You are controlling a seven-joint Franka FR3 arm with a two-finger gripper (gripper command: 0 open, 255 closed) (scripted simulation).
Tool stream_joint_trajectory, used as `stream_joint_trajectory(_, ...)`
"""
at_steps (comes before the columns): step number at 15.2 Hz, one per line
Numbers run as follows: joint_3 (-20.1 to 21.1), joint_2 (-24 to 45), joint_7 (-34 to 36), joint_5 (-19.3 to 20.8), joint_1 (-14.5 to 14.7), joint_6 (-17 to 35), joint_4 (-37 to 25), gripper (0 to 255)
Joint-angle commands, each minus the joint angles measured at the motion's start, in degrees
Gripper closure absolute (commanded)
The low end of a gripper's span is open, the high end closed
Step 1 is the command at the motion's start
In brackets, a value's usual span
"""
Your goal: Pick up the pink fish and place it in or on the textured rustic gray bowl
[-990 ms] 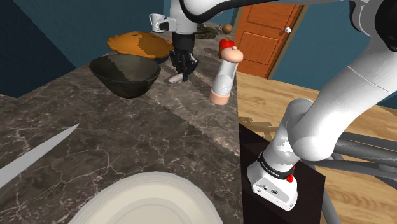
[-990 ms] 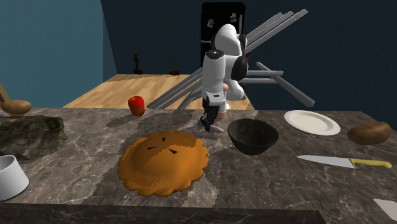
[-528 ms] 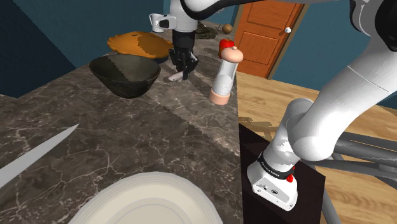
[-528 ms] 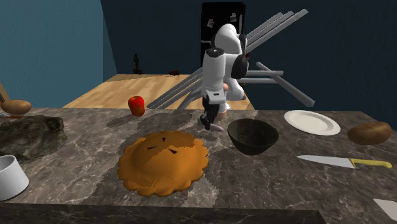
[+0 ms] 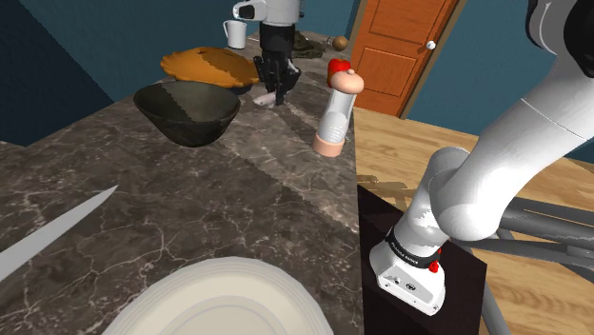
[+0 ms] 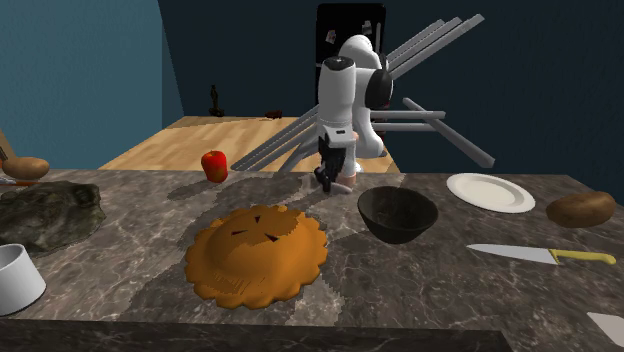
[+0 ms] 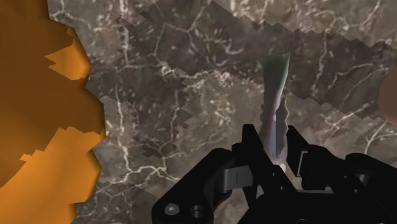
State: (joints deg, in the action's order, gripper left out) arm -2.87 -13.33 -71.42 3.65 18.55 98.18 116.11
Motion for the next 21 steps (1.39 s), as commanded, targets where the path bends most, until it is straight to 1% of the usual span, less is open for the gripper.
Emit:
stream_joint_trajectory(1, 0.1, -0.1, 0.0, 0.0, 0.0, -1.6, -1.5, 255)
stream_joint_trajectory(11, 0.2, 0.7, -0.4, -0.1, 0.1, -9.3, -10.0, 255)
stream_joint_trajectory(21, 0.2, 2.8, -0.8, -0.2, 0.1, -17.3, -20.1, 255)
